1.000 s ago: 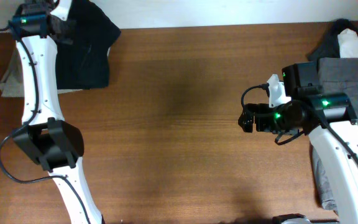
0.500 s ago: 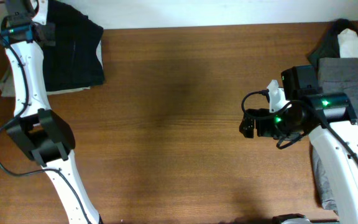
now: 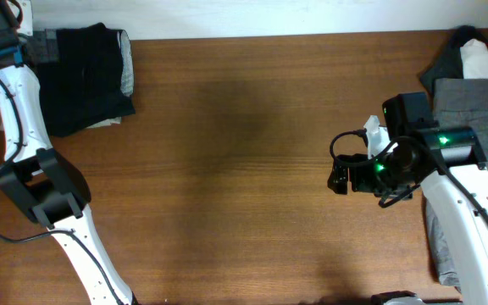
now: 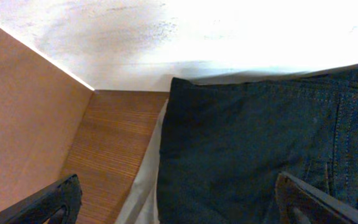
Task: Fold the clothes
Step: 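Carry the folded black pants with the left gripper onto the beige pants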
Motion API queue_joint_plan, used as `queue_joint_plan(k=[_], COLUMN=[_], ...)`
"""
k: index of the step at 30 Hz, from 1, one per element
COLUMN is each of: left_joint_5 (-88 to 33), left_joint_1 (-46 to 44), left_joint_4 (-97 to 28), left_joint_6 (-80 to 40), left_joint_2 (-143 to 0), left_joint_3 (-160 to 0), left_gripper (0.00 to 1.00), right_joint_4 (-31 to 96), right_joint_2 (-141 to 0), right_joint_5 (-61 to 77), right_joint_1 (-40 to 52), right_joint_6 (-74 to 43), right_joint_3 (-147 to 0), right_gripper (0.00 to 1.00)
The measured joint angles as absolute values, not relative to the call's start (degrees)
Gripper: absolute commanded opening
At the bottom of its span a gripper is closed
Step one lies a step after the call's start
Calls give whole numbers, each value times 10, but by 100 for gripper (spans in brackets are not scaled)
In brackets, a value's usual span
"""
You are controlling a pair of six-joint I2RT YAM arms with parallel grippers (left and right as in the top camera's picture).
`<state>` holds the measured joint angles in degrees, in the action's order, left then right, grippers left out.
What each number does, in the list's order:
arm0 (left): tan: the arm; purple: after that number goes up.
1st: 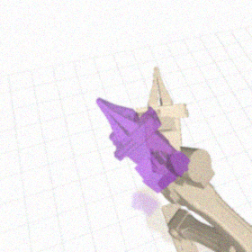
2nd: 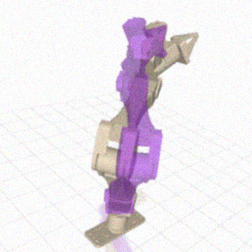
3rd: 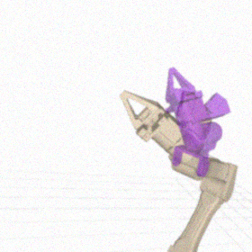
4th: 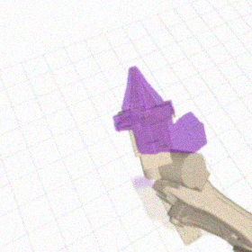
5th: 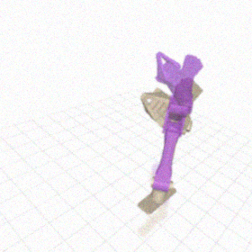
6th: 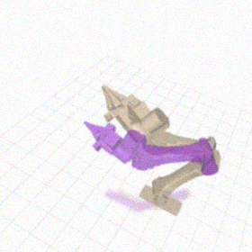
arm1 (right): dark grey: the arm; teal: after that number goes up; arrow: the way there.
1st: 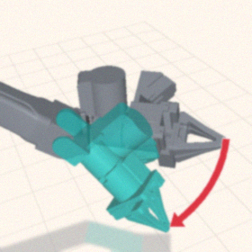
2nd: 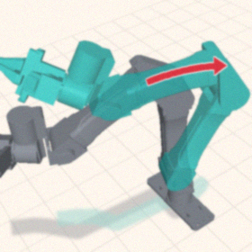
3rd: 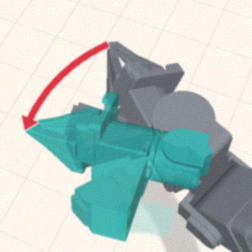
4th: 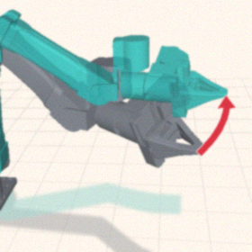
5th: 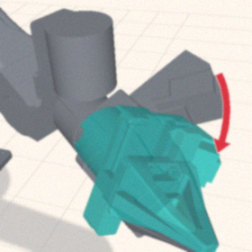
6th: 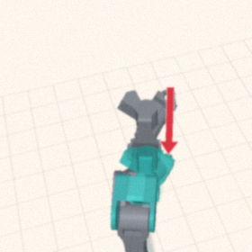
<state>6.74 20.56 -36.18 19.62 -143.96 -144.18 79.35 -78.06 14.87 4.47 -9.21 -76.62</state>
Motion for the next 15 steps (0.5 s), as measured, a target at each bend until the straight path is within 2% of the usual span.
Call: queue_joint_plan(k=[1,2,3,4,5,6,7,8,9,12,15], left_joint_5=[67,67,67,67,67,67,67,68,71,71,71], left_joint_1=[205,204,204,203,203,203,202,202,202,203,204], left_joint_4=[-361,-362,-367,-385,-402,-431,-465,-484,-522,-593,-606], left_joint_6=[189,182,169,154,149,141,137,129,113,81,61], left_joint_2=[-1440,-1440,-1440,-1440,-1440,-1440,-1440,-1440,-1440,-1440,-1440], left_joint_3=[-1442,-1442,-1442,-1442,-1443,-1443,-1443,-1443,-1444,-1444,-1443], left_gripper=[99,93,79,58,52,36,16,5,1,1,1], right_joint_4=[796,796,795,796,796,796,797,797,797,797,797], right_joint_2=[-781,-781,-781,-781,-781,-781,-781,-781,-781,-781,-781], right_joint_5=[149,149,149,149,149,149,149,149,149,149,149], right_joint_1=[45,45,45,45,45,45,45,45,45,45,45], right_joint_6=[-92,-92,-92,-93,-92,-92,-92,-92,-92,-92,-92], right_joint_3=[-766,-766,-766,-766,-766,-766,-766,-766,-766,-766,-766], right_gripper=[98,99,99,99,98,99,99,99,99,99,99])
